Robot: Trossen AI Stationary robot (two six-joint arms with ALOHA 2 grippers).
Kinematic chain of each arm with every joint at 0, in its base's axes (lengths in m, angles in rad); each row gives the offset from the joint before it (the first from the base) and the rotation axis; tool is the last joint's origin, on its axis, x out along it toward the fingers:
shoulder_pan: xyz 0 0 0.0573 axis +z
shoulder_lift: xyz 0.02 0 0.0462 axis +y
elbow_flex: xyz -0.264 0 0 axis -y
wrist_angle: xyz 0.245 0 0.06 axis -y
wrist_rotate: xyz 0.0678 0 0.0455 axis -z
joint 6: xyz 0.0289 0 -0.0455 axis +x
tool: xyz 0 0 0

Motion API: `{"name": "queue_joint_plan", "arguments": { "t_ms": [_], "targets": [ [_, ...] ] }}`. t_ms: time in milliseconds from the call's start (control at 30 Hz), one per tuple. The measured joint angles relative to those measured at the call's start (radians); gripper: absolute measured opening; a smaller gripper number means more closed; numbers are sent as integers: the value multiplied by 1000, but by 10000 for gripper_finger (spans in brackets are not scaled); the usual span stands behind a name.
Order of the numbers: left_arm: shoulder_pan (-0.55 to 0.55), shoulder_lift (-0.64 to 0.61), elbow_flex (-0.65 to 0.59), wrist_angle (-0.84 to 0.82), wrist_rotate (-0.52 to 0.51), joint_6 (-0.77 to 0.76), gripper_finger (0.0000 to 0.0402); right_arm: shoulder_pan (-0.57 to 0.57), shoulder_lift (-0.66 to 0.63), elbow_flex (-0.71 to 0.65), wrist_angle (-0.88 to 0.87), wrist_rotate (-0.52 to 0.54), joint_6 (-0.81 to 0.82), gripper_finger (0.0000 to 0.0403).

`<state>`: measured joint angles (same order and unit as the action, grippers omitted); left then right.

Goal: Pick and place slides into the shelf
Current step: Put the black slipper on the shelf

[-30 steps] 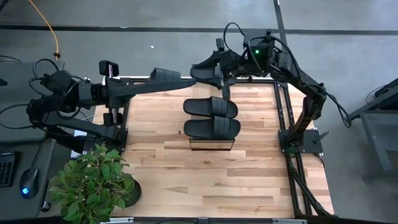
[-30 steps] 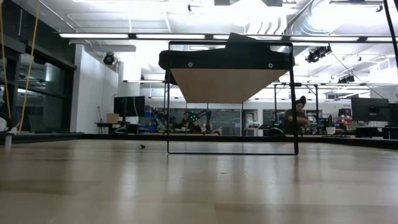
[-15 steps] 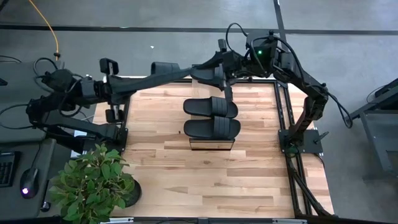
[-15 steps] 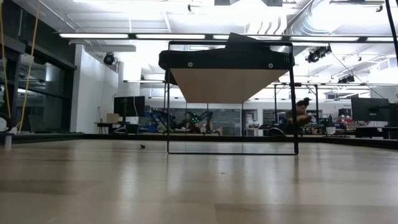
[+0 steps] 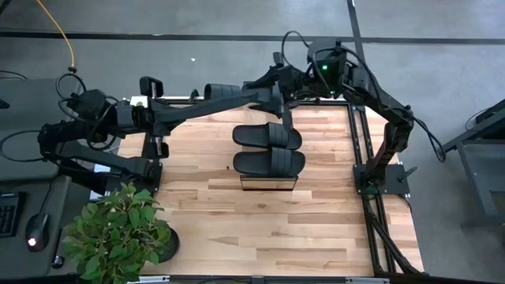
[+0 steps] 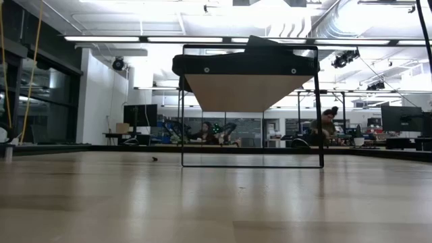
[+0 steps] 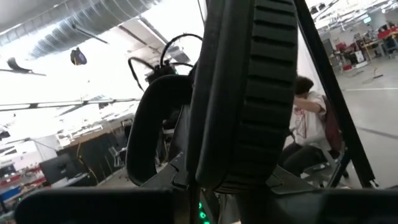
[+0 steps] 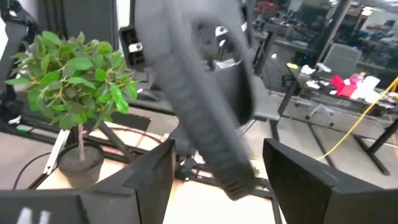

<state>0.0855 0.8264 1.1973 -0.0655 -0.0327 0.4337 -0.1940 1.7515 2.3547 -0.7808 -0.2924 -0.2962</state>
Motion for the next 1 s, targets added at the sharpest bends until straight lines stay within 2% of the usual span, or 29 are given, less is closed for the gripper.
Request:
{"name": "queue_joint_plan", "arguments": {
  "t_ms": [133, 233, 433, 633, 733, 867, 1000],
  "targets": [
    [0, 22, 0, 29, 12, 4, 56, 1, 22, 0, -6, -4, 0, 228],
    [0, 30, 0, 28, 17, -9, 56, 0, 30, -1, -7, 0, -3, 207],
    [0, 27, 1, 13, 14, -19, 59, 0, 35, -1, -9, -9, -19, 114],
    [1, 16, 1, -26, -10, -35, 86, 1, 35, -1, -13, -13, -20, 18],
    [0, 2, 2, -71, -58, -38, 95, 0, 36, -1, -19, 2, -19, 17],
    [1, -20, 2, -141, -69, -39, 102, 2, 37, -2, -32, 30, -25, 29],
    [1, -51, 0, -187, -72, -46, 103, 2, 37, -2, -50, 69, -62, 16]
  ]
}}
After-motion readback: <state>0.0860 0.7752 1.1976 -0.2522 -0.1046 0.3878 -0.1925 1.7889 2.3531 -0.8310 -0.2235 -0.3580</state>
